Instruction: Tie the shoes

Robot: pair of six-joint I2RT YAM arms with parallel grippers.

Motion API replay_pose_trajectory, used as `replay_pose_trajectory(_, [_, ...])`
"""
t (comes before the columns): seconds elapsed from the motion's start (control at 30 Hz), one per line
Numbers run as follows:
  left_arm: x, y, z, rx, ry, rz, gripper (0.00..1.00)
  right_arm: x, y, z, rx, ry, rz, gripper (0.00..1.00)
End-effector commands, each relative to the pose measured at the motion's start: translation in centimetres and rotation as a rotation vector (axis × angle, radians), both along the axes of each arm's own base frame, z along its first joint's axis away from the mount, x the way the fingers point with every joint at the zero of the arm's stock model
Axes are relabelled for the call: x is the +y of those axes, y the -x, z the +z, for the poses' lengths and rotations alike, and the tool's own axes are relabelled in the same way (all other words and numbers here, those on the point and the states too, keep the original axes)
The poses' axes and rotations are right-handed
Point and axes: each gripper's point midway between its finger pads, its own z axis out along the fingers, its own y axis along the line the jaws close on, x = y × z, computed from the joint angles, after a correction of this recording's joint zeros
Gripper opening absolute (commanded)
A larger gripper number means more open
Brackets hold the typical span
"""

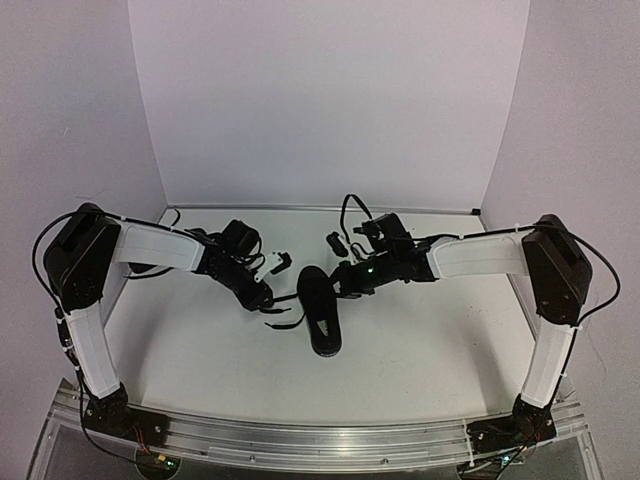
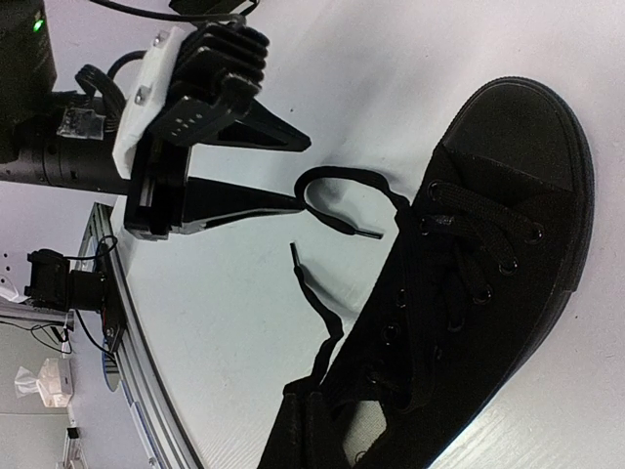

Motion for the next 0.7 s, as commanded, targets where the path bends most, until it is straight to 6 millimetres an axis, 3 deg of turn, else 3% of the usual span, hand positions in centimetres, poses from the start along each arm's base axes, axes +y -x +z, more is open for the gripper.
replay_pose_trajectory(0.0, [-2.0, 0.5, 1.4, -0.029, 0.053, -0.140, 0.39, 0.5, -0.4, 1.2, -0.031, -0.024, 0.000, 0.00])
replay_pose_trajectory(0.13, [-3.2, 1.0, 1.7, -0.054, 0.083, -0.231, 0.36, 0.6, -0.3, 1.2, -0.025, -0.026, 0.005, 0.00])
replay_pose_trajectory(0.33, [-4.0, 1.1, 0.1, -0.013, 0.081, -0.285, 0.33, 0.6, -0.3, 1.0, -0.020, -0.026, 0.006, 0.00])
replay_pose_trajectory(0.67, [-2.8, 1.5, -1.1, 0.048, -0.004, -0.266, 0.28, 0.6, 0.0, 0.9, -0.015, -0.026, 0.011, 0.00])
